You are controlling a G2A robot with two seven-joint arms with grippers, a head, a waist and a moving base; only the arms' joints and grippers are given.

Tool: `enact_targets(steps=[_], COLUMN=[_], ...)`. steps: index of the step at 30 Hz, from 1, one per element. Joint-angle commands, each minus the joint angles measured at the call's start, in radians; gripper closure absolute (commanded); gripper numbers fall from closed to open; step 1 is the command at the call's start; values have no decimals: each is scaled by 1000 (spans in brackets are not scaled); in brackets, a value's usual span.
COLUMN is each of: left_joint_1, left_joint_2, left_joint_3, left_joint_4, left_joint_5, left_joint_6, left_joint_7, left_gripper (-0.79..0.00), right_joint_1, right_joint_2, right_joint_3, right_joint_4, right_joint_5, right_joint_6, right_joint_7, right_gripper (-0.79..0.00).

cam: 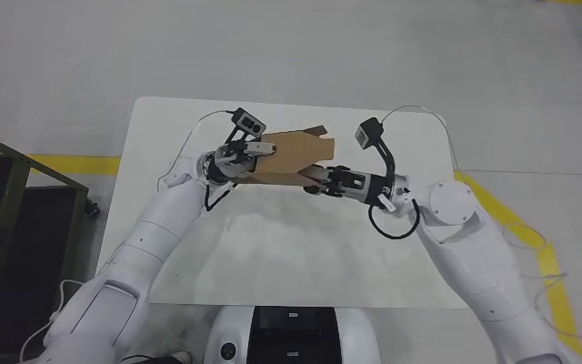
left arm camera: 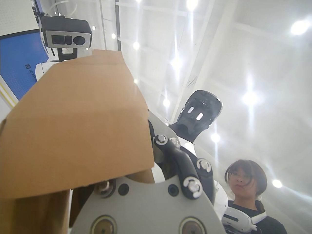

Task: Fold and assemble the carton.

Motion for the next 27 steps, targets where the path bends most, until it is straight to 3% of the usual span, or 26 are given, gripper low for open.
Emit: enact_targets(steps=[1, 7, 9, 11, 12, 13, 27], left_joint_1=[-2, -9, -13, -18, -20, -23, -32], left_joint_2=[3, 5, 5, 5, 6, 6, 30], left_joint_3=[7, 40, 51, 60, 63, 66, 54], left_joint_4=[-3, -10, -9, -6, -5, -4, 2], left_joint_5=[5, -2, -7, -10, -12, -13, 16], left_joint_6=[0, 9, 9, 8, 7, 6, 0], left_joint_7=[0, 0, 0, 0, 0, 0, 0], left_gripper=[0, 0, 0, 0, 0, 0, 0], right_joint_1=[1, 5, 6, 7, 7, 7, 6], right_joint_2=[0, -2, -3, -3, -4, -4, 0], right_joint_3=[-1, -4, -6, -9, -9, -10, -1], right_joint_4=[-4, -13, -13, -13, -13, -13, -37], right_joint_5=[-7, -16, -17, -21, -22, -23, -104], right_joint_6=[5, 18, 21, 21, 22, 22, 62], right_joint_7=[-3, -4, -2, 0, 0, 1, -13], right_gripper=[-305, -299, -265, -126, -18, 0, 0])
